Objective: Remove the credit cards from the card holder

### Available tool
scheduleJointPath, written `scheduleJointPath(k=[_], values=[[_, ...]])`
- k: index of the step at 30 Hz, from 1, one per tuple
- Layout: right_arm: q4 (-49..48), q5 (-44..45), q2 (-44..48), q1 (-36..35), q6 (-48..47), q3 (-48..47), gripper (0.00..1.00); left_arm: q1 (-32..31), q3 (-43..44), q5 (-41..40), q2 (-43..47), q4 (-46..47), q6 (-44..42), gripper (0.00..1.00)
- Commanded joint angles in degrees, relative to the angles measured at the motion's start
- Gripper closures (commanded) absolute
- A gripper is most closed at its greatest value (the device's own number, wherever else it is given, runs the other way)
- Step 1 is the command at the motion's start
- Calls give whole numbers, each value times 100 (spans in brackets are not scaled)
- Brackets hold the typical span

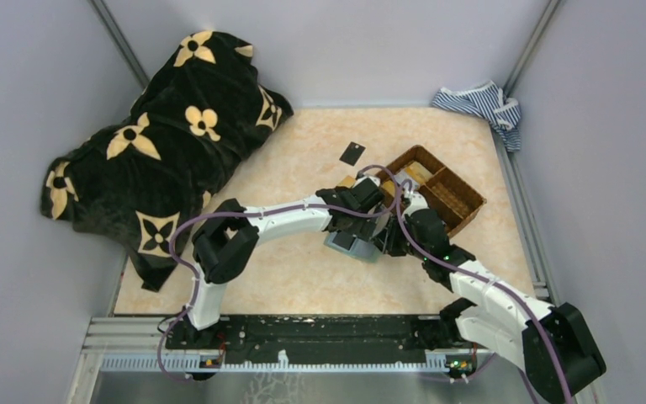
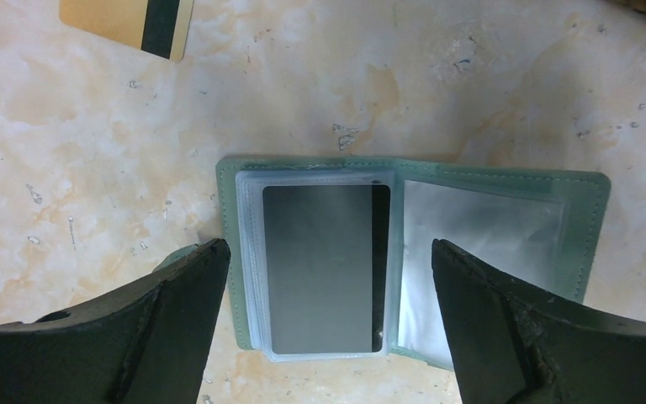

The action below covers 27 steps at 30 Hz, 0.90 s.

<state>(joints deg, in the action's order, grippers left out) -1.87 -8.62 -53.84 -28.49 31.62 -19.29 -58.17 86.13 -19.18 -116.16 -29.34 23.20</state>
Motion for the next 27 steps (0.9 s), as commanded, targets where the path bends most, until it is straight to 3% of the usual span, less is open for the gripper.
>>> scheduleJointPath(k=[1,8,15,27], values=[[-129,63,118,-34,20,6,73,-54,93,-229,-155,-80,-216,4],[-89,71,96,-34,-16,-34,73,-54,120,-226,-365,-10,-220,4],[-136,56,13,-34,1,-37,74,-54,168,-279,-478,-28,-200,12],[-319,-2,-196,-34,12,-23,74,-63,229,-406,-498,-85,-288,35]])
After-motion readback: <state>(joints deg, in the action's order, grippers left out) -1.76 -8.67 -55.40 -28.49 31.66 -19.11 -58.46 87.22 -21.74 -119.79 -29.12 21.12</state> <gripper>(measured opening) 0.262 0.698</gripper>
